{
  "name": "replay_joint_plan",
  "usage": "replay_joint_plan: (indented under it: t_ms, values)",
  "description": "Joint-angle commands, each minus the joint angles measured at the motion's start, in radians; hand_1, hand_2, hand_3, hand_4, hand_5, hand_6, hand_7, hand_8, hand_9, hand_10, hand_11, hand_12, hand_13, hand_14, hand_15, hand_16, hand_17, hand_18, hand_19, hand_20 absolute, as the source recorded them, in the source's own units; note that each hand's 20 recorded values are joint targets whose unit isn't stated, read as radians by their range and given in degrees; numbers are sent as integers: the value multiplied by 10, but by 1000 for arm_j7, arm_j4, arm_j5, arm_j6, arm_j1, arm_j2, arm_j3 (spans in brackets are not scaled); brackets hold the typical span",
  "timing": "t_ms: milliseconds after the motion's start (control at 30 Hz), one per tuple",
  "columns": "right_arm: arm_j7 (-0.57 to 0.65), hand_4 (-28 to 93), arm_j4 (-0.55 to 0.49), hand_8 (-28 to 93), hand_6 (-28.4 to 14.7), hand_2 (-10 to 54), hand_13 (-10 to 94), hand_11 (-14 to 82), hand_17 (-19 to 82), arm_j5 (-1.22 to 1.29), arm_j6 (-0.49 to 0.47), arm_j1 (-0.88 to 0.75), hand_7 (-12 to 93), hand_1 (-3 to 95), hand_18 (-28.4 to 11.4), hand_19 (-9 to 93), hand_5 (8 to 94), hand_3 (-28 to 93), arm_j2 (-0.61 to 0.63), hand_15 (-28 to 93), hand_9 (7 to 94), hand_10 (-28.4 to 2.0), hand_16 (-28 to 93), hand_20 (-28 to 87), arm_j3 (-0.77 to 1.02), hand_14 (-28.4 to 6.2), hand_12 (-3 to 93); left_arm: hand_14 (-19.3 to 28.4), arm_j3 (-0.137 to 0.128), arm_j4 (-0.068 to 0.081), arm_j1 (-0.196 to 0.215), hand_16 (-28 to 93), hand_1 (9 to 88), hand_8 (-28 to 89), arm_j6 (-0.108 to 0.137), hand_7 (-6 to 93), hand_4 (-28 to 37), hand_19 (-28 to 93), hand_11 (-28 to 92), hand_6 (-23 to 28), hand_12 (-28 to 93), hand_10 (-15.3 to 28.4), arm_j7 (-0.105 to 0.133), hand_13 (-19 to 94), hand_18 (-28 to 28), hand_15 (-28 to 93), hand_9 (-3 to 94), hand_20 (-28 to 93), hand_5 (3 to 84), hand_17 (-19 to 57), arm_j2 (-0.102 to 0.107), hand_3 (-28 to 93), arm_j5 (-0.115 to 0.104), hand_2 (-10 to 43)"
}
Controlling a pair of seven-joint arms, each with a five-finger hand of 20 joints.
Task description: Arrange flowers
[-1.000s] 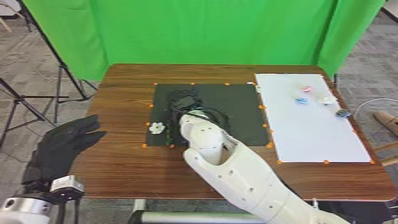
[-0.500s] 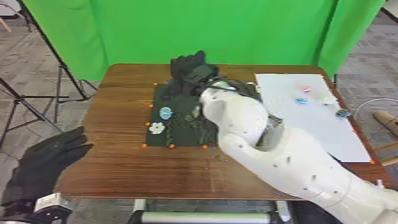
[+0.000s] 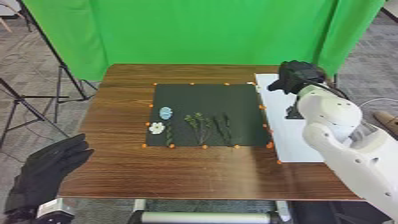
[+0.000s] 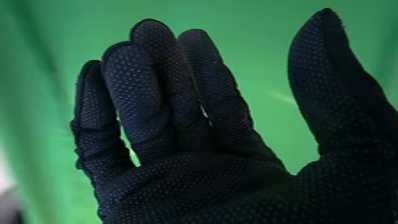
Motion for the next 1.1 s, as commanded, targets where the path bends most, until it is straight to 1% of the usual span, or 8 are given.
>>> replay_joint_plan:
  t_ms: [33, 267, 533, 800, 900, 967, 1033, 1100]
  values:
    - [47, -278, 99, -109, -73, -41, 506, 456, 155, -40, -19, -70, 145, 278, -274, 774, 568, 783, 51, 777, 575, -207, 207, 286, 40, -176, 234, 269, 29, 9, -13, -96, 262, -81, 1, 131, -148, 550, 340, 137, 97, 212, 9, 263, 216, 532, 371, 186, 461, -90, 6, 820, 0, 33]
    - [39, -278, 169, -110, -72, -43, 506, 461, 156, -90, 14, -41, 147, 278, -272, 774, 565, 787, 27, 776, 572, -205, 207, 282, 10, -172, 232, 270, 45, 20, -24, -100, 262, -79, -1, 130, -147, 552, 340, 137, 97, 213, 19, 262, 216, 533, 371, 182, 461, -91, 13, 820, 0, 32]
    - [66, -281, 211, -112, -68, -47, 508, 473, 157, -103, 42, 7, 151, 278, -272, 773, 561, 794, 16, 777, 571, -202, 209, 277, -50, -171, 233, 270, 54, 30, -58, -100, 264, -80, -18, 131, -148, 553, 340, 137, 97, 215, 0, 261, 216, 535, 372, 179, 462, -92, 16, 819, 8, 32]
    - [159, -279, 202, -113, -71, -52, 509, 475, 157, -133, 60, -20, 150, 280, -281, 774, 562, 797, 61, 778, 573, -208, 207, 276, -23, -181, 232, 271, 54, 29, -45, -101, 263, -79, -14, 130, -147, 555, 340, 138, 98, 214, 7, 261, 217, 536, 372, 177, 462, -92, 11, 819, 5, 32]
    - [190, -275, 216, -109, -88, -54, 511, 472, 160, -101, 33, -27, 135, 280, -283, 774, 558, 795, 63, 780, 572, -217, 206, 276, 5, -188, 234, 271, 60, 27, -19, -101, 263, -79, 14, 129, -148, 556, 340, 138, 98, 214, 49, 261, 217, 536, 372, 176, 463, -92, 56, 819, -30, 31]
    - [198, -274, 224, -104, -94, -55, 512, 470, 163, -89, 15, -39, 128, 280, -283, 774, 555, 794, 60, 782, 570, -220, 205, 276, 35, -191, 234, 271, 64, 29, -20, -101, 263, -79, 20, 129, -148, 556, 339, 138, 98, 215, 57, 261, 217, 537, 372, 175, 462, -92, 67, 820, -38, 31]
    - [206, -274, 222, -103, -96, -55, 516, 471, 168, -65, 2, -52, 126, 282, -284, 774, 554, 792, 68, 784, 570, -221, 203, 277, 50, -192, 233, 272, 63, 30, -25, -101, 264, -79, 14, 129, -148, 556, 339, 138, 98, 215, 49, 261, 217, 537, 371, 174, 463, -92, 61, 820, -33, 31]
    - [204, -274, 222, -102, -99, -56, 521, 473, 170, -62, -21, -63, 124, 282, -284, 775, 554, 791, 66, 786, 570, -222, 203, 276, 65, -191, 234, 272, 65, 28, -23, -102, 264, -78, 22, 128, -148, 556, 338, 139, 98, 215, 56, 261, 217, 538, 372, 174, 463, -92, 70, 819, -38, 31]
